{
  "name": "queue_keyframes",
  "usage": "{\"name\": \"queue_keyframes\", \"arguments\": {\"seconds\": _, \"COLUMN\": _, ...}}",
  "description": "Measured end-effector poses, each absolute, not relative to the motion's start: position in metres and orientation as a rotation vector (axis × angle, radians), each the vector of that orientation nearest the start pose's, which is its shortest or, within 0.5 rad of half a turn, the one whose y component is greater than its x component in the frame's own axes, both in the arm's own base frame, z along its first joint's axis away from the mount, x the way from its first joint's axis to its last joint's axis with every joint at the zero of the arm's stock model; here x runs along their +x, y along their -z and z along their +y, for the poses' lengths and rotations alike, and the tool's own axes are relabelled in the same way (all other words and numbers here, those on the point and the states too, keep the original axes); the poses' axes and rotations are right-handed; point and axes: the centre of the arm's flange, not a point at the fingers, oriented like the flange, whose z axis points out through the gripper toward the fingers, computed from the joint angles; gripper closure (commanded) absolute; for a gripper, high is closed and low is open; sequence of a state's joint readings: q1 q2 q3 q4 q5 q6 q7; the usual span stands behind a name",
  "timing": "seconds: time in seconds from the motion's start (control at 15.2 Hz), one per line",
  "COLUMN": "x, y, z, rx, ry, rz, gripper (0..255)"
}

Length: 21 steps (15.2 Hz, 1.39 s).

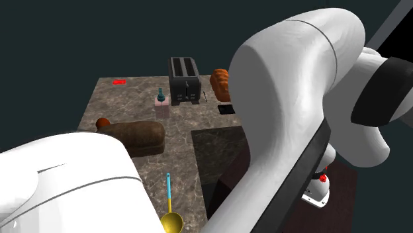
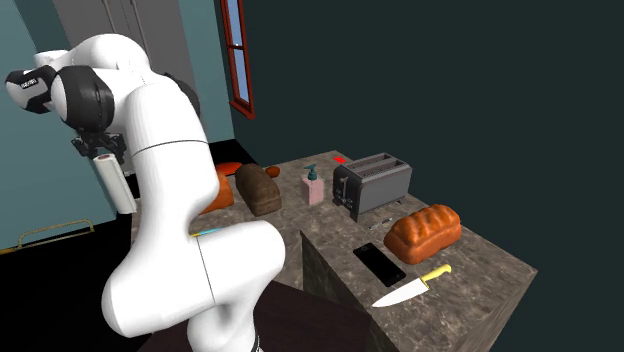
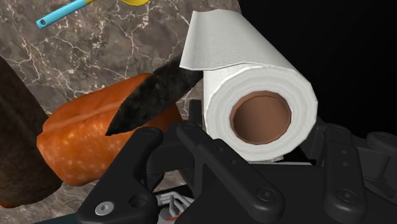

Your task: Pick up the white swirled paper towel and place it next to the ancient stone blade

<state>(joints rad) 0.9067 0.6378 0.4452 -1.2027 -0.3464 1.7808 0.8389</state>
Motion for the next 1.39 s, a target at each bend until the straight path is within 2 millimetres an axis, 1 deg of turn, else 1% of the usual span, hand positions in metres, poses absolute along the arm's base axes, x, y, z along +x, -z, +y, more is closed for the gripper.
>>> {"name": "queue_keyframes", "arguments": {"seconds": 1.39, "x": 0.267, "y": -0.322, "z": 0.676, "rx": -3.078, "ry": 0.108, "rz": -0.8, "gripper": 255}}
